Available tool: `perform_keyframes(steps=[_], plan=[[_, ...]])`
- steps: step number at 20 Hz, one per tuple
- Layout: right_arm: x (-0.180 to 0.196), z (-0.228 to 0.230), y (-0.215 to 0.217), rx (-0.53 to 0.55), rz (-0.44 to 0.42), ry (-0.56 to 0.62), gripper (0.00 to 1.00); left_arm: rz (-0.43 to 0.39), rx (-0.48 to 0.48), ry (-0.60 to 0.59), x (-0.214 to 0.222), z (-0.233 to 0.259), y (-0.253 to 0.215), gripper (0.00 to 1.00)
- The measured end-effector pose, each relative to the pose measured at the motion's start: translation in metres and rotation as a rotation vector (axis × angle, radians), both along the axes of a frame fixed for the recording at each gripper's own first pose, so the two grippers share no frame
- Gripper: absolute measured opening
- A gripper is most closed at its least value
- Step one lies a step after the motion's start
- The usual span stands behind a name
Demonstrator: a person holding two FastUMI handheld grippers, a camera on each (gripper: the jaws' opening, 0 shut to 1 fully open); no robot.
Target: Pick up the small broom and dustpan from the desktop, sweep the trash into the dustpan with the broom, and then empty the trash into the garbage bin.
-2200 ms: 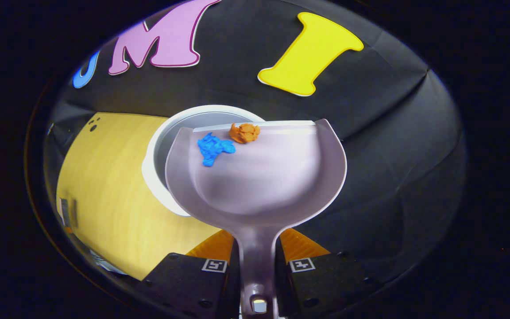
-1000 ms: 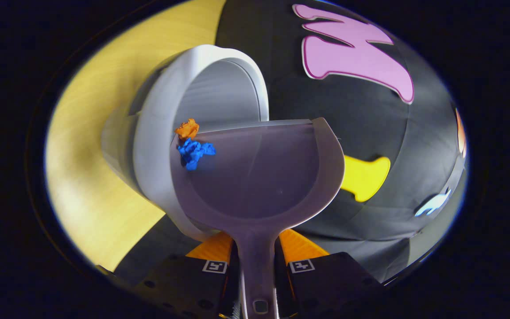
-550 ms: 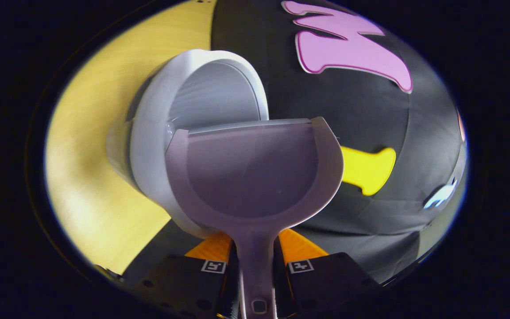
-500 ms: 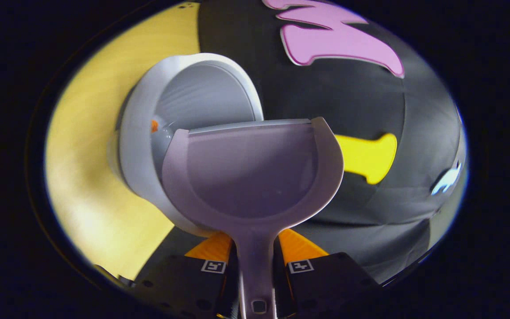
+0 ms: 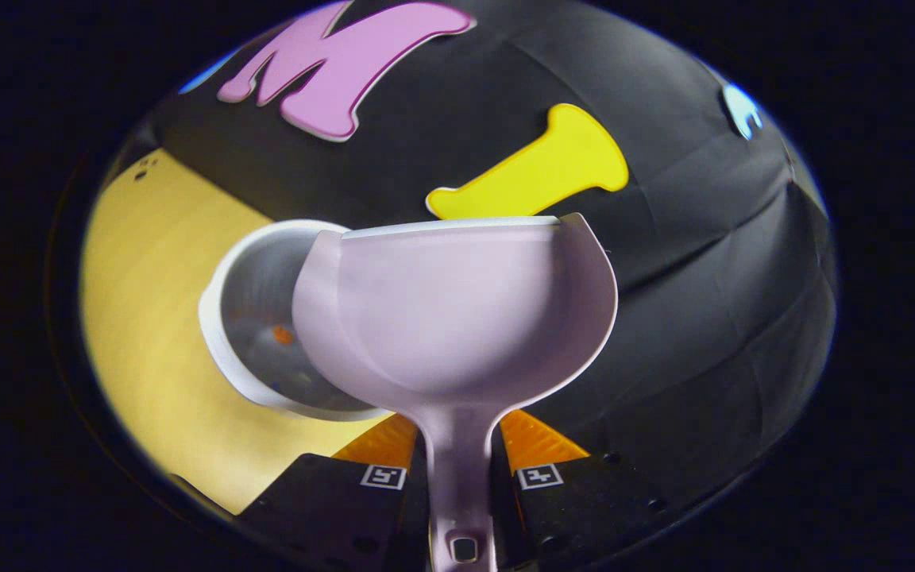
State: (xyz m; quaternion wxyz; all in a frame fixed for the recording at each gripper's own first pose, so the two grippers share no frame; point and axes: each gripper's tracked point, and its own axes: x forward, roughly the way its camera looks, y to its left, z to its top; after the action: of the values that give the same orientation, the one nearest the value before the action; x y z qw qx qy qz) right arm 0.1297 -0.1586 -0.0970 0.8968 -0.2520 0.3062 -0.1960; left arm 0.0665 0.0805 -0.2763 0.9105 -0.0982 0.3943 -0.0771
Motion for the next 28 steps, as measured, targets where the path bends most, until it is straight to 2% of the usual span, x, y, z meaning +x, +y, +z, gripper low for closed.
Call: perform_keyframes(steps=[1,4,7,8,11,13,14,15,17,18,19,20,25,26,27,28], plan=[[0.003,0.004,0.007,0.062,0.001,-0.038,0.36,-0.002,0.005,-0.010,0.002,0.001,-0.002,0.25],[0.009,0.016,0.031,0.255,0.014,-0.133,0.36,-0.006,0.009,-0.037,0.003,0.004,-0.007,0.25],[0.008,0.030,0.069,0.432,0.063,-0.204,0.36,-0.013,0.049,-0.083,0.006,0.010,-0.008,0.25],[0.008,0.030,0.081,0.478,0.080,-0.217,0.39,-0.016,0.067,-0.095,0.006,0.011,-0.007,0.25],[-0.004,0.016,0.129,0.564,0.143,-0.188,0.31,-0.027,0.067,-0.126,0.007,0.017,-0.013,0.25],[-0.012,0.012,0.163,0.587,0.188,-0.189,0.41,-0.026,0.056,-0.143,0.007,0.018,-0.018,0.25],[-0.018,0.009,0.180,0.606,0.212,-0.178,0.36,-0.026,0.056,-0.151,0.008,0.018,-0.020,0.25],[-0.031,0.004,0.198,0.635,0.239,-0.160,0.36,-0.025,0.057,-0.159,0.009,0.018,-0.021,0.25],[-0.053,-0.017,0.226,0.689,0.275,-0.090,0.31,-0.009,0.067,-0.160,0.015,0.013,-0.020,0.25],[-0.065,-0.029,0.243,0.710,0.286,-0.052,0.36,-0.001,0.071,-0.156,0.018,0.009,-0.021,0.25],[-0.073,-0.044,0.262,0.728,0.298,-0.020,0.31,0.002,0.070,-0.155,0.020,0.008,-0.024,0.26],[-0.080,-0.059,0.276,0.740,0.306,0.007,0.36,0.003,0.071,-0.155,0.022,0.005,-0.026,0.25],[-0.095,-0.156,0.305,0.761,0.305,0.180,0.36,0.002,0.154,-0.083,0.028,-0.025,-0.019,0.25],[-0.100,-0.177,0.306,0.770,0.290,0.213,0.41,0.003,0.172,-0.062,0.029,-0.033,-0.017,0.25],[-0.102,-0.193,0.307,0.778,0.277,0.235,0.41,0.004,0.194,-0.045,0.031,-0.038,-0.015,0.25],[-0.104,-0.219,0.311,0.781,0.261,0.260,0.36,0.001,0.218,-0.030,0.035,-0.044,-0.012,0.25]])
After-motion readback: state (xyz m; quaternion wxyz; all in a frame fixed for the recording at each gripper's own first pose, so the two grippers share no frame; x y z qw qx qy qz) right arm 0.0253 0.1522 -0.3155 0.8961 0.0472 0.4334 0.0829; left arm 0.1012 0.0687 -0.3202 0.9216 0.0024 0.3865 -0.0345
